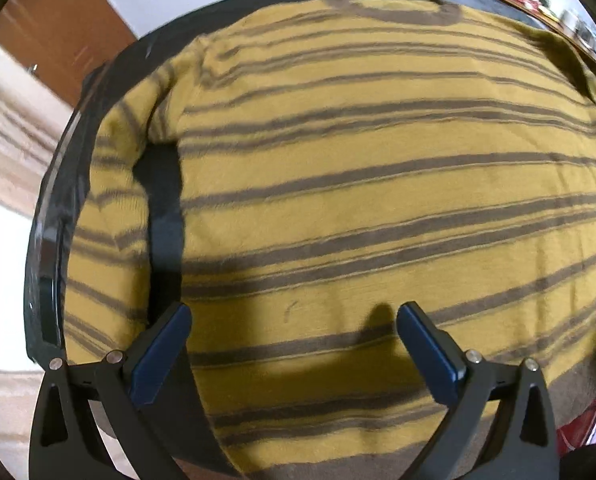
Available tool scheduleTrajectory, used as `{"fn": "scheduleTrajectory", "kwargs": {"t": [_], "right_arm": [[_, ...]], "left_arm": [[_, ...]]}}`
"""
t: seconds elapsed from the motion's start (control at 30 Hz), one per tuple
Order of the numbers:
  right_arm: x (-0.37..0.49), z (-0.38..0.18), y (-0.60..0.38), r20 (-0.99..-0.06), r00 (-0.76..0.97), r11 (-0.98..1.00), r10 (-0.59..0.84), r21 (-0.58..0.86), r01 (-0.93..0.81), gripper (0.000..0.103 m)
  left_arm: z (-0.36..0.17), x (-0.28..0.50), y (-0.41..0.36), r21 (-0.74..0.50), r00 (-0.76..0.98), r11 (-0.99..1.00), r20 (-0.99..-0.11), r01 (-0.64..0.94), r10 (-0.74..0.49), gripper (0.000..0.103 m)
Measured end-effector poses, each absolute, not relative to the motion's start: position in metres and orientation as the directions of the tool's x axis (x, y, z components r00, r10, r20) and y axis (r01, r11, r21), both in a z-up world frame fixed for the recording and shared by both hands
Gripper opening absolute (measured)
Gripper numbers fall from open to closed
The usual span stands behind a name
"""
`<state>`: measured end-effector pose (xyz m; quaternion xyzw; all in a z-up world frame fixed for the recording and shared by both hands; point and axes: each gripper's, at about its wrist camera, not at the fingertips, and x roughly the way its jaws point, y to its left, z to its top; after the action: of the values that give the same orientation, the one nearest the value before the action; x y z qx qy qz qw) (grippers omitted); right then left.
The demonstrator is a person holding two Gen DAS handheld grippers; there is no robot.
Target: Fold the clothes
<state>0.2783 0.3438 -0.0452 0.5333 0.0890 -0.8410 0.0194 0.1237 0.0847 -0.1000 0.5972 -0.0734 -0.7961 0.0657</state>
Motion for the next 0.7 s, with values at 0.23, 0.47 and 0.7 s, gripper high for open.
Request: {"fn": "scheduleTrajectory", "kwargs": {"t": [0.23,0.47,0.7], "right_arm": [[0.23,-0.031,0.31,-0.869,-0.492,-0.981,-0.054,-0.045,0.188,0.103],[0.177,-0.041,0.282,-0.875,-0.465,-0.97,-0.131,0.015,0.245,0.103],[0.176,-0.044,0.321,-0.869,-0.418,-0.963,-0.265,0.22,0.153,0.103]], "left_arm": [[-0.088,0.128,0.09,0.177,-0.297,-0.984,-0.942,-0.035,-0.159,0.103],[-0.087,0.135,0.098,0.177,-0.293,-0.981,-0.945,-0.084,-0.145,0.103],[-0.093,0.127,0.116,0.161,-0.29,-0.976,-0.95,-0.15,-0.112,0.103]]}}
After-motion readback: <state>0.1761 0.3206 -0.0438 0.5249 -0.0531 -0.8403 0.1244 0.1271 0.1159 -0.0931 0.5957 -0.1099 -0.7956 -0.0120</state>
